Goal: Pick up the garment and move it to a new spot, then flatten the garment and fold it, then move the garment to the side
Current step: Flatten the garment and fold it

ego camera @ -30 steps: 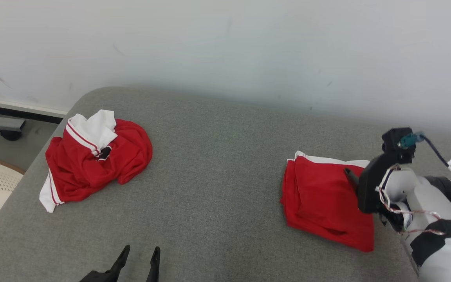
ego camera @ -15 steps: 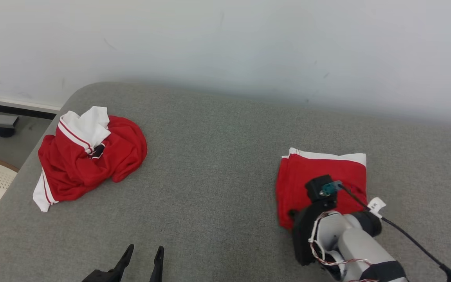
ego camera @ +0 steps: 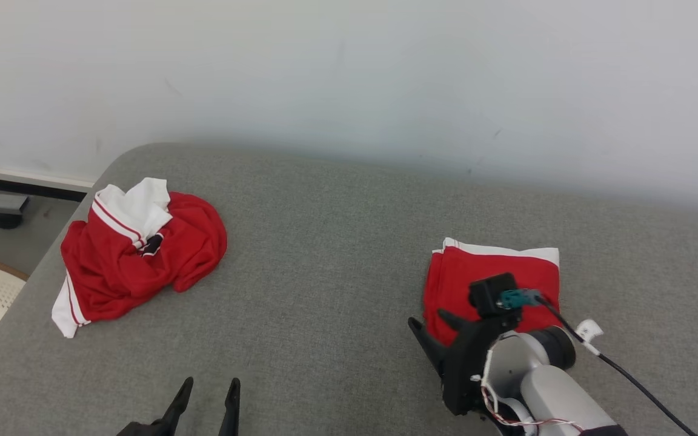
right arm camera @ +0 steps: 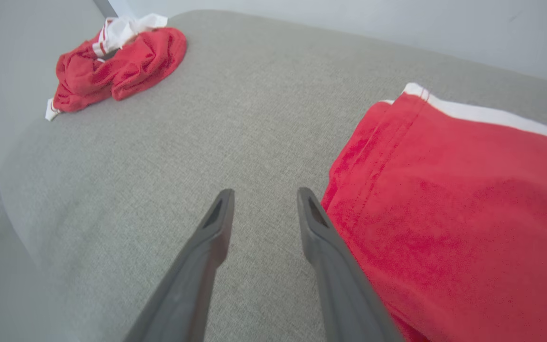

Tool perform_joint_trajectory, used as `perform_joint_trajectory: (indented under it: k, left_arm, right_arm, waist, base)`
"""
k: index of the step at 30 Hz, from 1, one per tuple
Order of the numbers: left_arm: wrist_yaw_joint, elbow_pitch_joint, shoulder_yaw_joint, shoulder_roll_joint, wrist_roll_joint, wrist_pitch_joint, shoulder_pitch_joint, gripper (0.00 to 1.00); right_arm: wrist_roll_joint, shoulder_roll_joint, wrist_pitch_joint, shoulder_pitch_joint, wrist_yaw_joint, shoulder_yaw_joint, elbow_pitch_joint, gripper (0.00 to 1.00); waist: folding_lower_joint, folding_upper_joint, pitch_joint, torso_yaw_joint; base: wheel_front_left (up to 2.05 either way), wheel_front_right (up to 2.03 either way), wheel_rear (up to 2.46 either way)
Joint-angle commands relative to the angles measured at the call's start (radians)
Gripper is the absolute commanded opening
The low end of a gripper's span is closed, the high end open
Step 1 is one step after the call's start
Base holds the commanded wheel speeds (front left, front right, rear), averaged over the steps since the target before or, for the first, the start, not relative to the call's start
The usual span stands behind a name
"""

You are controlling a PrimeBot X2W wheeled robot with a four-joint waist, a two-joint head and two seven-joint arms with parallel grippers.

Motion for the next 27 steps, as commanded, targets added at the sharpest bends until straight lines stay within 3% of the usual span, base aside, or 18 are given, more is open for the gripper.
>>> perform_joint_trajectory:
  k: [1,12,16,21,27]
  left_arm:
    - [0.005,-0.005,0.008,0.002,-0.01,-0.012,0.024,1.0]
    - [-0.01,-0.068,0.13,-0.009,0.007,-0.047,0.087,1.0]
    - [-0.021,-0.112,0.216,-0.035,0.033,-0.046,0.106,1.0]
    - [-0.095,-0.166,0.356,-0.103,0.071,-0.046,0.141,1.0]
    - [-0.224,-0.17,0.504,-0.2,0.141,-0.046,0.197,1.0]
  right_arm:
    - [0.008,-0.007,-0.014,0.025,0.001,-0.021,-0.02,1.0]
    - [-0.116,0.028,-0.122,0.344,0.001,-0.391,-0.348,1.0]
    - [-0.131,0.043,-0.188,0.422,0.001,-0.458,-0.409,1.0]
    - [-0.077,0.049,-0.272,0.476,0.001,-0.481,-0.416,1.0]
    - [-0.055,0.05,-0.352,0.485,0.001,-0.46,-0.383,1.0]
  waist:
    - [0.0,0.0,-0.011,-0.014]
    - [0.0,0.0,-0.054,-0.12]
    - [0.0,0.0,-0.063,-0.155]
    - [0.0,0.0,-0.068,-0.194]
    - [0.0,0.0,-0.073,-0.227]
  base:
    - [0.0,0.0,0.0]
    - [0.0,0.0,0.0]
    - [0.0,0.0,0.0]
    - [0.0,0.0,0.0]
    - [0.0,0.0,0.0]
